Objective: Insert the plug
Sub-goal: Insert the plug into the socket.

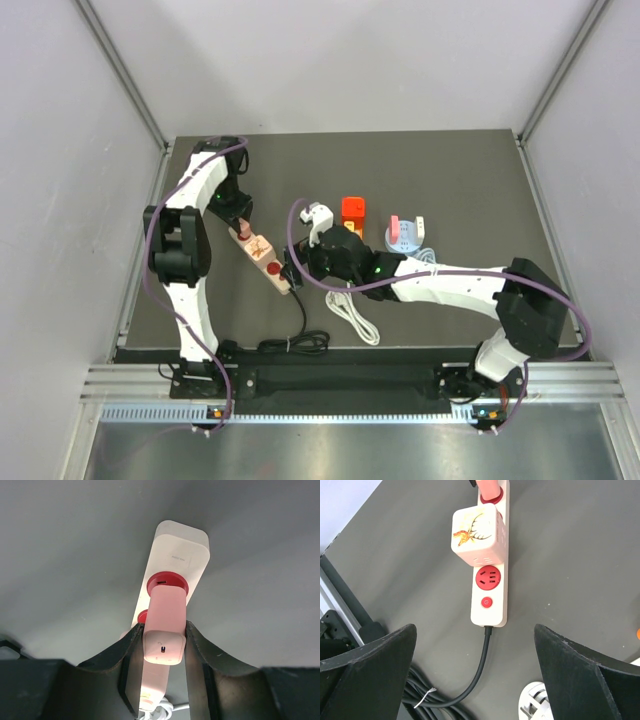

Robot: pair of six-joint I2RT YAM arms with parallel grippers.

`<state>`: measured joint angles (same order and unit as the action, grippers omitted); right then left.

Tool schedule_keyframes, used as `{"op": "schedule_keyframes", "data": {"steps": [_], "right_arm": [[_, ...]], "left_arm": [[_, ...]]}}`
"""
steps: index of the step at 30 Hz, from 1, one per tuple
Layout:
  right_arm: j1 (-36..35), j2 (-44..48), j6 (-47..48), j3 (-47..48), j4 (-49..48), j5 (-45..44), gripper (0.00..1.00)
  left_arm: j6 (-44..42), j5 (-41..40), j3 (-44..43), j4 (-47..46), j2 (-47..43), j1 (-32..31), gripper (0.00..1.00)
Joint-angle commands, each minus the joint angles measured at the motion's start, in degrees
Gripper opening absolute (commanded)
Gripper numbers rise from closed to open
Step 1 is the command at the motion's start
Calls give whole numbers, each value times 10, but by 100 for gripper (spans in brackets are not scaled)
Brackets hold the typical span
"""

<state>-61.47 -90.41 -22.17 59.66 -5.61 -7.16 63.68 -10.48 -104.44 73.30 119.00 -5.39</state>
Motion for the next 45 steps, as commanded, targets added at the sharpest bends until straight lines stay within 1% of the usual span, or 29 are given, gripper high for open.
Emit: {"op": "schedule_keyframes", "data": {"steps": [1,10,18,25,28,30,34,41,45], "right_arm": [[-9,26,0,8,-10,-14,100],[-17,10,-5,12,-15,-11,100],[-22,16,-2,12,-11,-20,100],[-22,19,3,14,-10,-27,100],[-22,21,2,14,-8,-27,100],[-22,23,3,13,-8,-29,100],[-22,23,3,12,-7,-30,100],[-25,27,1,15,-6,-30,100],[-27,31,-1,15,-5,-32,100]], "left_arm": [[-11,11,-1,-4,5,2,0],[-24,6,4,-10,-5,2,0],[-34,5,9,-17,20,2,0],[-46,15,22,-30,26,3,0],[-54,12,35,-40,21,6,0],[-72,27,50,-57,18,11,0],[-97,31,61,-64,18,13,0],[-106,31,96,-80,23,34,0],[-107,27,117,-92,28,35,0]]}}
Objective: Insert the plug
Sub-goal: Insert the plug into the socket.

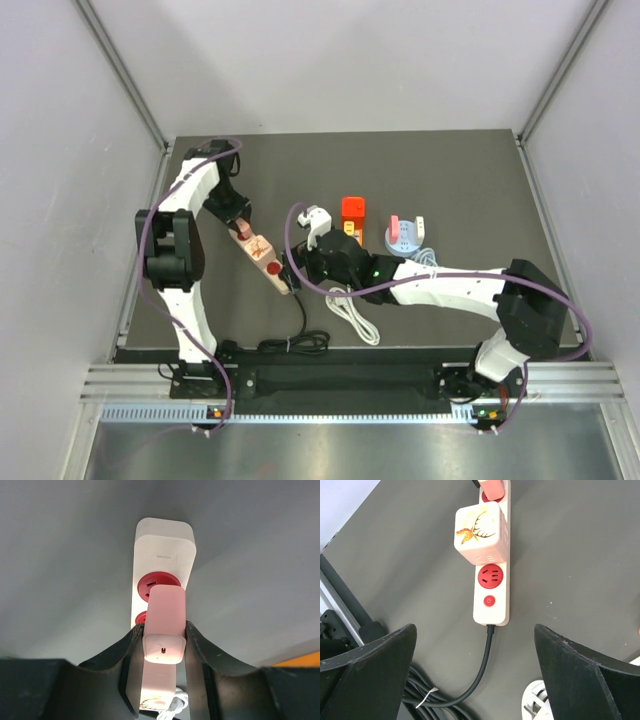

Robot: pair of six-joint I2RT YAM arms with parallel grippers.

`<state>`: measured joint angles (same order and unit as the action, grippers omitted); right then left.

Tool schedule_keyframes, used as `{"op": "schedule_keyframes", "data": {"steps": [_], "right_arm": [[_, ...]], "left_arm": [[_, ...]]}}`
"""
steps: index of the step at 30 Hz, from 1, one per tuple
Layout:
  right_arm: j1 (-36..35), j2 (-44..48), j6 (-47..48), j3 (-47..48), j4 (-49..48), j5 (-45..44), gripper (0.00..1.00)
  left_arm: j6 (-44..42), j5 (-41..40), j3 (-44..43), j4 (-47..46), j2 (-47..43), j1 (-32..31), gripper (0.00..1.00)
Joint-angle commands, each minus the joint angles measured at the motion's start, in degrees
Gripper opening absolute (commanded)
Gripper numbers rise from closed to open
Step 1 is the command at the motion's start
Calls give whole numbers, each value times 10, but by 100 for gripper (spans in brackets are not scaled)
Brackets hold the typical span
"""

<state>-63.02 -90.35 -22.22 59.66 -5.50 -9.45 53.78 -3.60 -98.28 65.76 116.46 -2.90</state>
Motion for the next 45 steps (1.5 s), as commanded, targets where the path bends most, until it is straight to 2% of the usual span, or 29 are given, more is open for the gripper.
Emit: {"op": "schedule_keyframes", "data": {"steps": [1,6,23,32,38,45], "right_arm": [[-10,31,1,16,-7,-10,100],[-14,35,1,20,-8,-12,100],[-16,84,16,-16,-27,-24,100],[-16,111,26,-26,-27,-36,100],[-16,118,27,-24,-18,-41,100],[-16,101,16,-4,-16,-37,100]], "left_arm": [[-4,-40,66,-21,54,10,0],[4,-46,78,-27,64,4,0],[33,-84,33,5,132,-32,0],[34,-86,74,-24,136,-28,0],[1,-94,104,-51,121,-10,0],[-13,-79,131,-78,116,-14,0]]}}
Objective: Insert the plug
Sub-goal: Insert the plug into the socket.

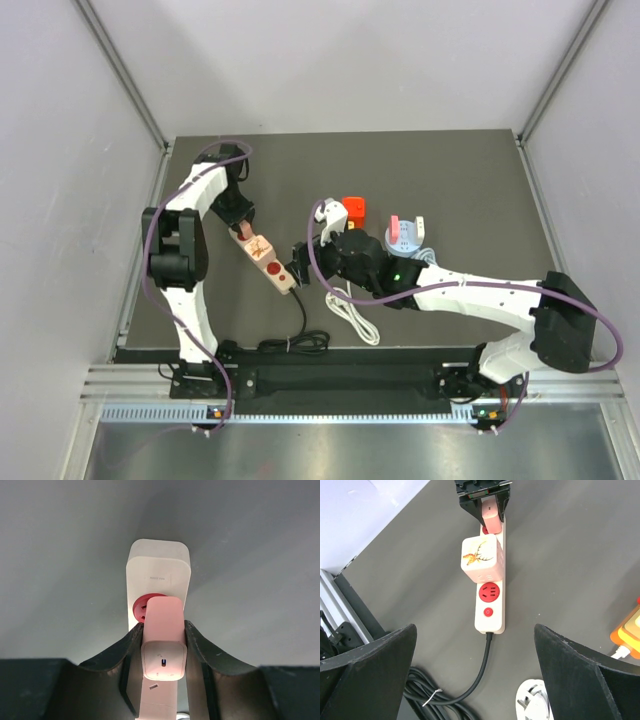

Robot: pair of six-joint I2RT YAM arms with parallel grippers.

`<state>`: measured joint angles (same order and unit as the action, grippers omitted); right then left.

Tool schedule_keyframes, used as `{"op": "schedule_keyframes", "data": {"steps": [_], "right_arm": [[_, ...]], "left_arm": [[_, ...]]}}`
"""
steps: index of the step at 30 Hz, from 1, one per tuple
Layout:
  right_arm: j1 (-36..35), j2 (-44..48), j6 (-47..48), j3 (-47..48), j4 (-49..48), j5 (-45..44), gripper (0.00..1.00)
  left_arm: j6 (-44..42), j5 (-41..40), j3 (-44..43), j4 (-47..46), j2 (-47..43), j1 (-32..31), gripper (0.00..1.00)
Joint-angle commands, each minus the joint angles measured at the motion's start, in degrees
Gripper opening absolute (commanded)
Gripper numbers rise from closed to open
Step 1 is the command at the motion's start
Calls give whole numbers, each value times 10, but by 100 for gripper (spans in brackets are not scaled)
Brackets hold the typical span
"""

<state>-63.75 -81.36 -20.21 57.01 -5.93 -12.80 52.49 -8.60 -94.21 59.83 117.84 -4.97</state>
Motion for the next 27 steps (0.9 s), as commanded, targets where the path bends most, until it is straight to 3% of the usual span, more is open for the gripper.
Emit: {"op": "schedule_keyframes", "data": {"steps": [1,18,21,22,27], "right_arm": [[-9,10,-6,21,-14,-4,100],[-9,30,-8,11,1,-14,100],[-9,47,-9,0,-1,-17,100],[-9,52,-10,-6,-4,-20,100],[-9,73,-12,-18,-17,-22,100]], "left_arm": [[-3,-20,98,-37,100,6,0],[-37,-19,72,-12,98,7,0],[-48,-11,40,7,91,5,25],[-52,-5,37,8,88,5,44],[-56,-21,11,38,60,5,74]]}}
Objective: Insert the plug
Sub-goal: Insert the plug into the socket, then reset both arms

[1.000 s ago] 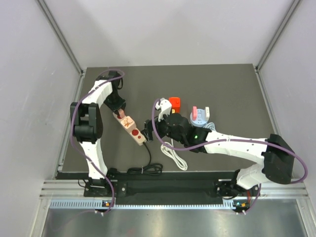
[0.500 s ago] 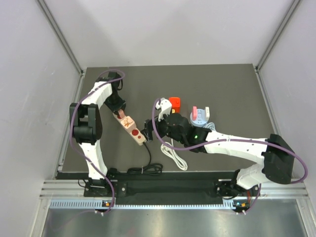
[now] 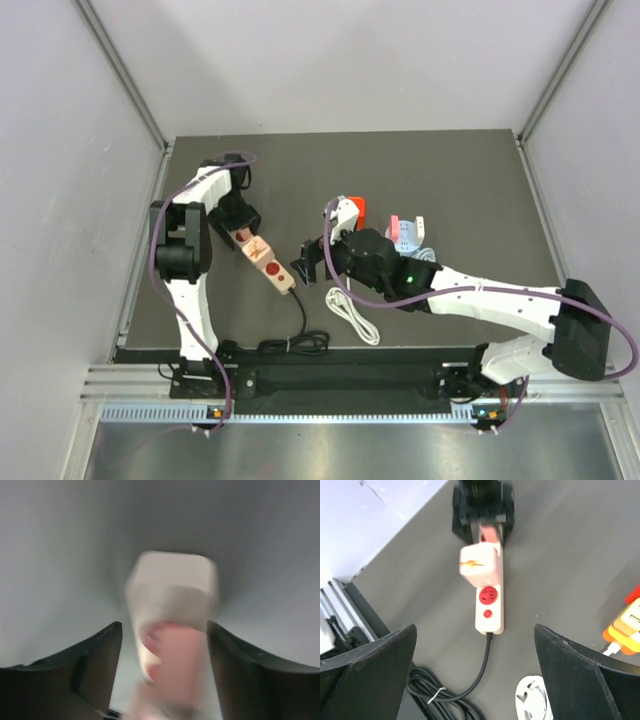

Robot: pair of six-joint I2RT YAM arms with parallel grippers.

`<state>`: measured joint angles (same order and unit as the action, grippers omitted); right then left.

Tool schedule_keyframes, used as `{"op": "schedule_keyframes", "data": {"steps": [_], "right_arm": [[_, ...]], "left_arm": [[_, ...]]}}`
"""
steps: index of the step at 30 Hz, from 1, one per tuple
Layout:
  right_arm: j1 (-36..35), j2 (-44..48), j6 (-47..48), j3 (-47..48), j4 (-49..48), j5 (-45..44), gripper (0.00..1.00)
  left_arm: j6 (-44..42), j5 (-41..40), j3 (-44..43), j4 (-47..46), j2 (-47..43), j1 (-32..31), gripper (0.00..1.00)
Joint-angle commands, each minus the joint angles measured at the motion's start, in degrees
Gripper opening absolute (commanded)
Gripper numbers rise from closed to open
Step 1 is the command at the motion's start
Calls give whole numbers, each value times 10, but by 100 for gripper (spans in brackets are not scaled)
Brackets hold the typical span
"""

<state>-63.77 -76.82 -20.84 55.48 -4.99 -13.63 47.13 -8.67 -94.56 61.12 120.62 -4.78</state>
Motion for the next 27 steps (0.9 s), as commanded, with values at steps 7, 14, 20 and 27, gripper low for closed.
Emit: {"op": "schedule_keyframes", "data": {"steps": [7,14,20,27], "right_arm": [[-11,52,-6,-18,-17,-16,100],[-11,58,-3,-14,1,-25,100],[-11,42,2,0,13,-31,100],[-12,29,-5,1,11,-31,100]], "left_arm": [[-42,-26,-69,78,16,4,81],[-98,-61,-162,105,-25,4,78],[-143,-13,-79,36,-109,4,45],[-169,63,6,-35,-194,3,0]]}}
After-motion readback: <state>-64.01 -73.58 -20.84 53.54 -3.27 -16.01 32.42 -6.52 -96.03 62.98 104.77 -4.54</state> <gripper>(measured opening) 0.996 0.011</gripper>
